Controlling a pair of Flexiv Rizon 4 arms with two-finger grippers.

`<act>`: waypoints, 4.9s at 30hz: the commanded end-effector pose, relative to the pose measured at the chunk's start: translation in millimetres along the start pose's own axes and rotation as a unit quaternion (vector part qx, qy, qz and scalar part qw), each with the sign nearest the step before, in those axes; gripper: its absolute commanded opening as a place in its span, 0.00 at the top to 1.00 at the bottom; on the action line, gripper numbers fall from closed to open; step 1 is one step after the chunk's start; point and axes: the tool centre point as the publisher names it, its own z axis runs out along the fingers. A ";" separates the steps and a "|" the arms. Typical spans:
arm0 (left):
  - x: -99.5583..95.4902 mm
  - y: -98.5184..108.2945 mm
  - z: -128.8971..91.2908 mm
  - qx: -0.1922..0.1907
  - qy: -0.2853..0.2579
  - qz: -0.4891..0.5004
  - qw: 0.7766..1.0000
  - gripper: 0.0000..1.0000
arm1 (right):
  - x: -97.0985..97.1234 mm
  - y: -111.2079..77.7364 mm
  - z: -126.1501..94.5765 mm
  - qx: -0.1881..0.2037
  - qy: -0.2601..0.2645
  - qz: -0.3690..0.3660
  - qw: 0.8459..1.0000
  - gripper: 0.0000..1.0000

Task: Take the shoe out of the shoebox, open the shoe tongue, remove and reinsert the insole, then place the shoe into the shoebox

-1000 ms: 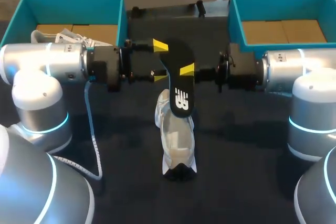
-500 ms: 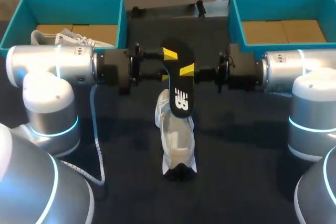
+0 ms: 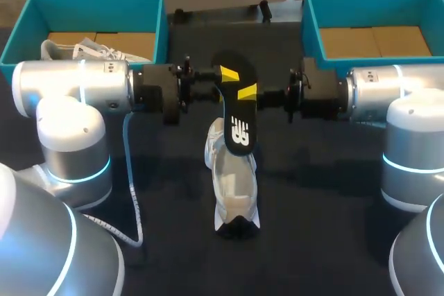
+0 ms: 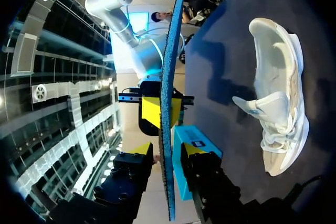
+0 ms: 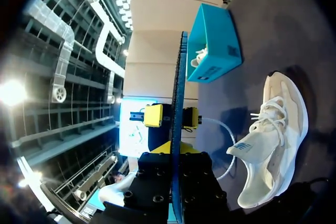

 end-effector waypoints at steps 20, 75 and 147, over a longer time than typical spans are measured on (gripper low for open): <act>1.8 -0.4 7.0 -0.002 0.005 0.001 1.000 1.00 | 0.1 -0.6 1.8 -0.001 -0.001 0.000 1.000 1.00; 1.9 -68.4 -50.4 0.079 0.041 -0.085 0.992 1.00 | -15.3 -10.5 -71.2 0.205 -0.162 -0.421 0.869 0.00; -4.1 -190.6 -35.5 0.159 -0.018 -0.255 0.954 1.00 | -118.5 -92.4 -70.8 0.380 -0.285 -0.621 0.624 0.00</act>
